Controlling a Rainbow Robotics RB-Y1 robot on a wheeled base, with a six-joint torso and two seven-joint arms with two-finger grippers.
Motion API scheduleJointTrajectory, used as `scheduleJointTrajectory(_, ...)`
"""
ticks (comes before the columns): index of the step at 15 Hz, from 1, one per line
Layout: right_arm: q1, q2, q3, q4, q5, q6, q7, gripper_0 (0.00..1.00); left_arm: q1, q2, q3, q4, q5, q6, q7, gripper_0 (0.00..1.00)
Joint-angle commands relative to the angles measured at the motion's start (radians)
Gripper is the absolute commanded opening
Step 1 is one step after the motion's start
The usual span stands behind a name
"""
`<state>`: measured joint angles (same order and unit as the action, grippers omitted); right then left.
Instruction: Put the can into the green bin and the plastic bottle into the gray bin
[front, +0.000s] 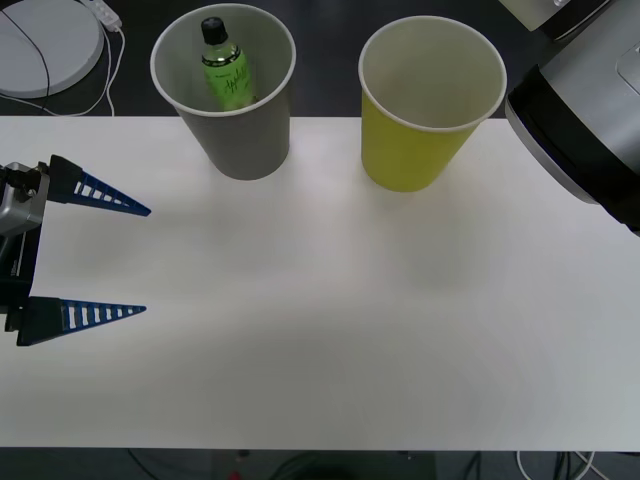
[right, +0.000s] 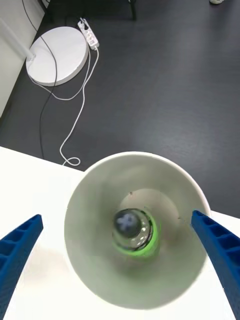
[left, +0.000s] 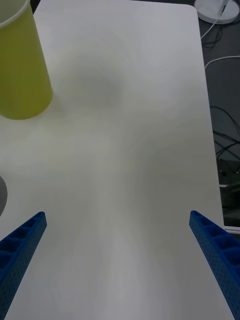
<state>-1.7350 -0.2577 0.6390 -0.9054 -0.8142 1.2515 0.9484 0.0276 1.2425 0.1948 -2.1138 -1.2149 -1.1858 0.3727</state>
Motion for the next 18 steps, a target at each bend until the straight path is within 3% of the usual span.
scheduleJointTrajectory(1, 0.0, 0.0, 0.001, -0.001, 0.0, -0.001, 0.004, 1.0, 0.0, 0.0, 0.0, 0.0, 0.0, 0.0, 0.0, 1.0)
scheduleJointTrajectory(6, 0.017, -0.005, -0.001, -0.03, 0.001, -0.001, 0.009, 1.0, 0.0, 0.0, 0.0, 0.0, 0.0, 0.0, 0.0, 1.0)
scheduleJointTrajectory(14, 0.169, -0.123, 0.007, -0.388, 0.003, 0.072, -0.028, 1.0, 0.0, 0.0, 0.0, 0.0, 0.0, 0.0, 0.0, 1.0)
scheduleJointTrajectory(18, 0.186, -0.158, 0.007, -0.458, 0.003, 0.128, -0.02, 1.0, 0.0, 0.0, 0.0, 0.0, 0.0, 0.0, 0.0, 1.0)
